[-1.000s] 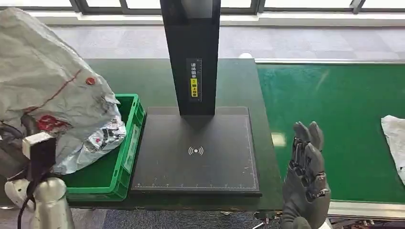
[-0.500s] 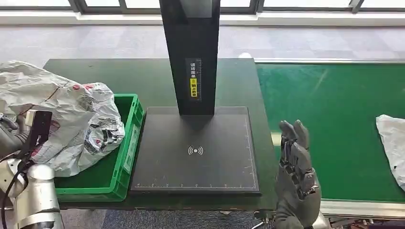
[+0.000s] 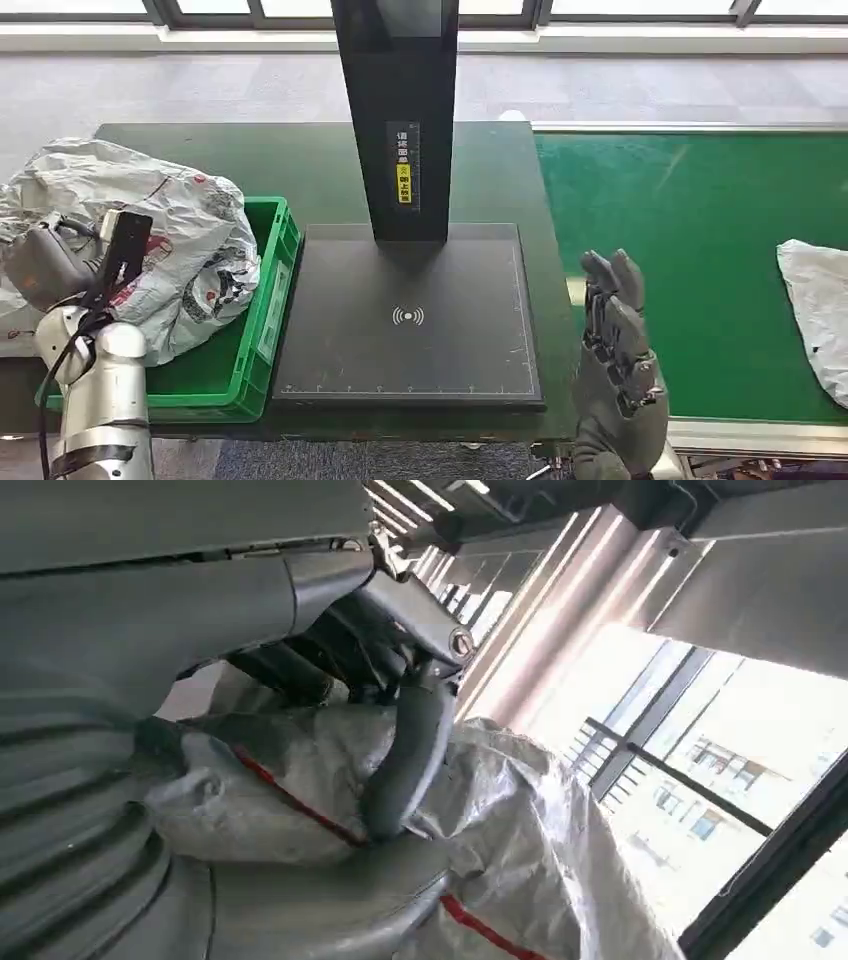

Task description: Moved the parcel from conveyor to table for the left to box.

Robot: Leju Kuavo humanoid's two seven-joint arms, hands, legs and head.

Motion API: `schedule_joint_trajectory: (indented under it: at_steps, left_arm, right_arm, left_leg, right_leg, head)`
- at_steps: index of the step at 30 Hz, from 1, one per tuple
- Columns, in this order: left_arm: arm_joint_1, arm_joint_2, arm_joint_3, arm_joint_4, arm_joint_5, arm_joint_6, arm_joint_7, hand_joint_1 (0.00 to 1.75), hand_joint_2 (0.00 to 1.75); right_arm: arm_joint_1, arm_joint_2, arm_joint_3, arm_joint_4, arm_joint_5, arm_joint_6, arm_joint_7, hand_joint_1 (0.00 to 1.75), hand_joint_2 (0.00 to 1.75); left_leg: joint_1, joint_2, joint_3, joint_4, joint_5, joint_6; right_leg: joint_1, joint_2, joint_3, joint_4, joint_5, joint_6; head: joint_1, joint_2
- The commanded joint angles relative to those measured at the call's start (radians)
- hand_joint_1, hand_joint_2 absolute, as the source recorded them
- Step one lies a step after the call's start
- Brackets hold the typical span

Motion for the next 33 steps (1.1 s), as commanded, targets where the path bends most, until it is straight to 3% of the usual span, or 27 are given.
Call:
schedule_joint_trajectory:
  at_steps: [1,13,14,23,24,26,27,29,30,33]
  left_arm:
    - [0.028,-0.014,-0.016,-0.092,0.061,0.075,-0.029,0.0,0.0]
    - [0.077,-0.042,0.04,-0.201,0.023,0.086,-0.048,0.0,0.0]
    - [0.1,-0.071,0.052,-0.235,0.002,0.086,-0.064,0.0,0.0]
    - [0.106,-0.107,0.082,-0.298,-0.103,0.086,-0.049,0.0,0.0]
    - [0.114,-0.128,0.102,-0.354,-0.078,0.086,-0.079,0.0,0.0]
    - [0.113,-0.217,0.206,-0.438,0.084,0.086,-0.305,0.0,0.0]
    - [0.144,-0.243,0.18,-0.446,0.266,0.086,-0.428,0.0,0.0]
    - [0.255,-0.198,-0.064,-0.484,0.527,0.086,-0.426,0.0,0.0]
    - [0.289,-0.211,-0.138,-0.542,0.577,0.086,-0.447,0.0,0.0]
    - [0.304,-0.245,-0.149,-0.568,0.55,0.086,-0.447,0.0,0.0]
  right_arm:
    - [-0.019,0.031,-0.015,0.035,-0.009,0.015,-0.005,0.0,0.0]
    - [-0.038,0.036,-0.017,0.05,-0.02,0.027,-0.005,0.0,0.0]
    - [-0.044,0.036,-0.014,0.052,-0.022,0.024,-0.005,0.0,0.0]
    - [-0.049,0.039,-0.015,0.057,-0.019,0.028,-0.005,0.0,0.0]
    - [-0.05,0.044,-0.021,0.068,-0.018,0.028,-0.005,0.0,0.0]
    - [-0.035,0.105,-0.098,0.111,0.012,0.096,-0.005,0.0,0.0]
    - [-0.034,0.129,-0.141,0.178,0.02,0.09,-0.005,0.0,0.0]
    - [-0.014,0.2,-0.271,0.28,0.114,0.064,-0.005,0.0,0.0]
    - [-0.016,0.228,-0.34,0.316,0.157,0.072,-0.001,0.0,0.0]
    - [-0.023,0.224,-0.361,0.331,0.156,0.081,-0.005,0.0,0.0]
  left_leg:
    - [0.0,0.001,-0.001,0.0,0.0,0.001]
    - [0.0,0.002,-0.001,0.0,0.0,0.001]
    - [0.0,0.003,-0.001,0.0,0.0,0.001]
    - [0.0,0.002,-0.001,0.0,0.0,0.001]
    - [0.0,0.002,-0.001,0.0,0.0,0.001]
    - [0.0,0.002,-0.002,0.0,0.0,0.001]
    - [0.001,0.002,-0.001,0.0,-0.001,0.001]
    - [0.0,0.002,0.001,-0.002,0.0,0.001]
    - [0.0,0.0,0.002,-0.004,0.001,0.001]
    - [0.001,-0.003,0.0,0.0,0.0,0.001]
  right_leg:
    - [0.0,0.0,0.0,0.0,0.0,0.0]
    - [0.0,0.001,-0.001,0.0,0.0,0.0]
    - [0.0,0.002,-0.001,0.0,0.0,0.0]
    - [0.0,0.0,-0.001,-0.001,0.0,0.0]
    - [0.0,0.001,-0.001,0.0,0.0,0.0]
    - [0.0,0.001,-0.001,-0.001,0.0,0.0]
    - [0.0,0.001,0.0,0.0,0.0,0.0]
    - [0.0,0.001,0.002,-0.002,0.0,0.0]
    - [0.0,-0.001,0.004,-0.005,0.001,0.001]
    - [0.001,-0.003,0.002,-0.002,0.0,0.001]
  head:
    - [0.0,0.0]
    - [0.0,0.0]
    - [0.0,0.0]
    - [0.0,0.0]
    - [0.0,0.0]
    - [0.0,0.0]
    - [0.0,0.0]
    - [0.0,0.0]
    - [0.0,0.0]
    - [0.0,0.0]
